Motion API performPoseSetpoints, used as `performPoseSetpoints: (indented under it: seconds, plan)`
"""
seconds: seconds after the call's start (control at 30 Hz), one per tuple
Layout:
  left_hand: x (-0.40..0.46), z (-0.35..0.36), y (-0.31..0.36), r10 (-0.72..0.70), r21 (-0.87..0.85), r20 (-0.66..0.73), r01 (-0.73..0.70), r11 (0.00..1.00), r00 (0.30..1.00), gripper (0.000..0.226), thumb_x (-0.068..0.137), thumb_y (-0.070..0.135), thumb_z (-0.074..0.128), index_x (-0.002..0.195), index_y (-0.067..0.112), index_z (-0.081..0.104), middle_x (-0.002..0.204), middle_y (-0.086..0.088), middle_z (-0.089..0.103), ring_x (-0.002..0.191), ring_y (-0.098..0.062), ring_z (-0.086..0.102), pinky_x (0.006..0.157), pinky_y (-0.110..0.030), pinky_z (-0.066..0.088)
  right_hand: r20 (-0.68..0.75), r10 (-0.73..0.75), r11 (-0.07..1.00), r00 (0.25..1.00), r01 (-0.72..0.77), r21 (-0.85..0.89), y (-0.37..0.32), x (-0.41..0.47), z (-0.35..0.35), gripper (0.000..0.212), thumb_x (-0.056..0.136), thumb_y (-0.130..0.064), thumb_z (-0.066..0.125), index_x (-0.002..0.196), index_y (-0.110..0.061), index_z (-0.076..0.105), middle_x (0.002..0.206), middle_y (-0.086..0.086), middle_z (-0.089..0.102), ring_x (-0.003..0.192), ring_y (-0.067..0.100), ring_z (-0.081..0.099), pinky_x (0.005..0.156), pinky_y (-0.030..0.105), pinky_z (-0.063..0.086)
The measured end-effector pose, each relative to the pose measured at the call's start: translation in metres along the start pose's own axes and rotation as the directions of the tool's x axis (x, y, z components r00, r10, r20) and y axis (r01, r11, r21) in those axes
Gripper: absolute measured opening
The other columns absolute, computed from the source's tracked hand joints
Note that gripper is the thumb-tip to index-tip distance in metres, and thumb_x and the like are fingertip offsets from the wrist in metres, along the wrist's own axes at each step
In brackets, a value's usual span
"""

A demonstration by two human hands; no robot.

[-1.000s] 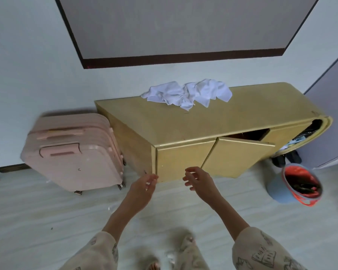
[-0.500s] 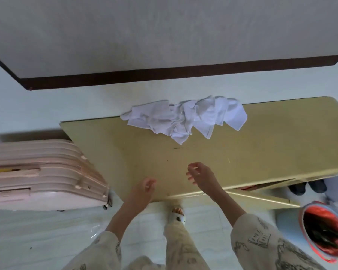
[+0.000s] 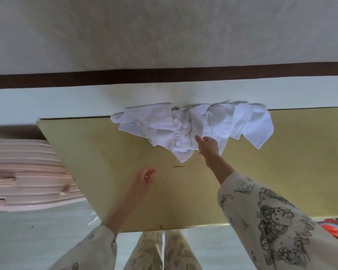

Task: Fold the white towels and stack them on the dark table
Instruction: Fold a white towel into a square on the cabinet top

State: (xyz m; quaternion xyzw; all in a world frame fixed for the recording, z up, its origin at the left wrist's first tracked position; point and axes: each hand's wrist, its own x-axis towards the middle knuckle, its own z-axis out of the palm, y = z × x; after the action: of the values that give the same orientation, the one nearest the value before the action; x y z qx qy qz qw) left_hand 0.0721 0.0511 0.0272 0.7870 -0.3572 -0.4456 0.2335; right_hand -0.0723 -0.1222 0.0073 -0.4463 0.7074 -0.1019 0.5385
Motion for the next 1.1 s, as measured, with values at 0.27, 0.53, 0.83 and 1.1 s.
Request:
performPoseSetpoints:
  seconds: [0.27, 0.53, 0.83, 1.1]
  plan:
    - [0.020, -0.013, 0.032, 0.108, 0.030, 0.017, -0.109, 0.994, 0.994, 0.023, 0.095, 0.009, 0.046, 0.114, 0.004, 0.058, 0.114, -0.008, 0.061, 0.092, -0.010, 0.052, 0.067, 0.001, 0.036, -0.084, -0.077, 0.997, 0.994, 0.077, -0.001, -0.028, 0.006, 0.007, 0.018, 0.088, -0.009, 0.049, 0.071, -0.008, 0.051, 0.062, 0.002, 0.042, 0.062, 0.016, 0.039, 0.053, 0.024, 0.030]
    - [0.035, -0.058, 0.118, 0.519, 0.150, -0.075, -0.505, 0.850, 0.851, 0.044, 0.088, 0.002, 0.050, 0.129, 0.017, 0.046, 0.129, 0.003, 0.048, 0.115, -0.013, 0.047, 0.092, -0.021, 0.037, 0.048, -0.634, 0.705, 0.772, 0.603, -0.374, -0.086, -0.093, -0.057, 0.024, 0.096, -0.011, 0.044, 0.108, -0.008, 0.064, 0.099, 0.004, 0.068, 0.088, 0.016, 0.060, 0.073, 0.016, 0.039]
    - [-0.009, -0.079, 0.167, 0.636, 0.063, 0.311, -0.683, 0.728, 0.707, 0.018, 0.082, 0.028, 0.067, 0.081, 0.035, 0.051, 0.090, 0.029, 0.056, 0.090, 0.012, 0.047, 0.081, -0.015, 0.034, 0.105, -0.759, 0.530, 0.643, 0.704, -0.473, -0.103, -0.203, -0.108, 0.020, 0.092, -0.009, 0.052, 0.098, -0.012, 0.071, 0.093, -0.005, 0.065, 0.077, -0.005, 0.049, 0.070, -0.002, 0.031]
    - [-0.037, -0.111, 0.100, 0.437, 0.217, 0.282, -0.500, 0.839, 0.854, 0.014, 0.083, 0.025, 0.065, 0.091, 0.014, 0.061, 0.082, 0.000, 0.059, 0.075, -0.015, 0.054, 0.066, -0.019, 0.038, 0.215, -0.665, 0.472, 0.715, 0.625, -0.622, -0.062, -0.205, -0.100, 0.021, 0.093, -0.010, 0.048, 0.095, -0.003, 0.068, 0.086, 0.000, 0.058, 0.080, 0.016, 0.054, 0.066, 0.011, 0.037]
